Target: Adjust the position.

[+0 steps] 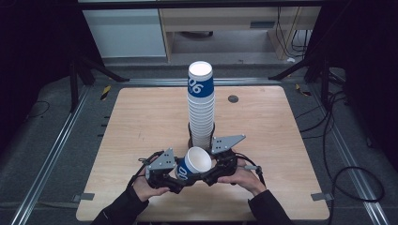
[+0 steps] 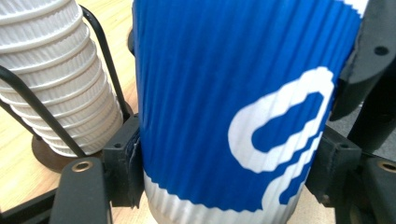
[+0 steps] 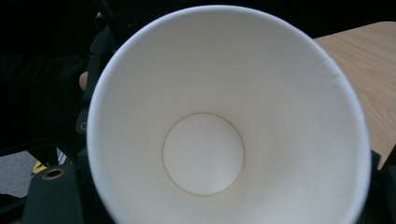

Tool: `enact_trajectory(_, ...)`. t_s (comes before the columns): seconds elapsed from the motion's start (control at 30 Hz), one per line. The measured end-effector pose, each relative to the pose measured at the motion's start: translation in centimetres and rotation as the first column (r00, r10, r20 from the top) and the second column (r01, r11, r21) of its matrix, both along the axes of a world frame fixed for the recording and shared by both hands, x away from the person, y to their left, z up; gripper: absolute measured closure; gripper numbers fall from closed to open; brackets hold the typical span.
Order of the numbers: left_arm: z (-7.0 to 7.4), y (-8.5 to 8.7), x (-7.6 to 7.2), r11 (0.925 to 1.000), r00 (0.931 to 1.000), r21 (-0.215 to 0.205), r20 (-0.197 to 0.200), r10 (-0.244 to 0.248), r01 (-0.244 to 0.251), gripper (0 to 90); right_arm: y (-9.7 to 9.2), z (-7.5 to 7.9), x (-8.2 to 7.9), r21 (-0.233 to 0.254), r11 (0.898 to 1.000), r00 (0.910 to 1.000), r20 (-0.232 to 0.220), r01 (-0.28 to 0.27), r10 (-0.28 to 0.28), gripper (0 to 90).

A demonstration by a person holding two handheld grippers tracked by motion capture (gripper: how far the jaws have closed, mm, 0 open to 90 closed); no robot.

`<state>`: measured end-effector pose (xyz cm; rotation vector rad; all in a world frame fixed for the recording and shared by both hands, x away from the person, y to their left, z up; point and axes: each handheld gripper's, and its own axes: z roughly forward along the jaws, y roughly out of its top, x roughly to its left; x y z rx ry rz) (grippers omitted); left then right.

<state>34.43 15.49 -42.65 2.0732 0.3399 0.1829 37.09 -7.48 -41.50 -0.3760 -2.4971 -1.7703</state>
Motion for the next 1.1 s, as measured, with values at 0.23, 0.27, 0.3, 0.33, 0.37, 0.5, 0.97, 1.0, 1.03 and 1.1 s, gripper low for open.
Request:
enact_trajectory(0.23,0.0,0.1,0.0,1.0000,1.0000,-0.008,0.001,-0.004,0.004,26.3,0.0,0.1,-0.1,0.003,1.000,1.0000,0.000,0.002,-0.002,19.7)
enact_trajectory(0.27,0.0,0.1,0.0,0.9999,1.0000,-0.008,0.000,-0.006,0.006,26.1,0.0,0.1,-0.1,0.002,1.000,1.0000,0.003,0.002,-0.002,19.8)
enact_trajectory(0.3,0.0,0.1,0.0,1.0000,1.0000,-0.006,0.003,-0.005,0.005,25.9,0.0,0.1,-0.1,0.002,1.000,1.0000,0.005,0.001,-0.001,19.8)
enact_trajectory(0.33,0.0,0.1,0.0,1.0000,1.0000,-0.002,0.004,-0.003,0.003,24.8,-0.1,0.2,-0.2,0.004,1.000,1.0000,0.009,0.002,-0.002,19.8)
enact_trajectory(0.37,0.0,0.1,0.0,1.0000,1.0000,0.004,0.001,-0.005,0.005,23.1,-0.2,0.3,-0.2,0.008,1.000,0.9999,0.012,0.007,-0.007,19.8)
enact_trajectory(0.5,-0.2,0.2,0.2,0.9997,1.0000,0.023,-0.006,0.001,-0.001,19.2,-1.0,0.8,-0.1,0.021,0.999,0.9993,0.027,0.025,-0.026,19.9)
enact_trajectory(0.97,-0.1,2.9,1.6,0.9899,0.9903,0.043,-0.026,0.136,-0.135,17.3,-4.2,1.8,0.4,0.012,0.987,0.9834,0.078,0.163,-0.163,19.8)
enact_trajectory(1.0,-0.1,3.1,1.7,0.9883,0.9887,0.044,-0.027,0.147,-0.146,17.3,-4.5,1.8,0.4,0.010,0.985,0.9816,0.083,0.172,-0.172,19.8)
enact_trajectory(1.03,-0.1,3.3,1.8,0.9866,0.9868,0.040,-0.026,0.159,-0.158,17.3,-4.7,1.9,0.5,0.010,0.983,0.9798,0.084,0.181,-0.181,19.8)
enact_trajectory(1.1,-0.2,3.8,2.0,0.9823,0.9824,0.042,-0.033,0.184,-0.182,17.2,-5.3,1.9,0.6,0.011,0.980,0.9760,0.087,0.200,-0.200,19.8)
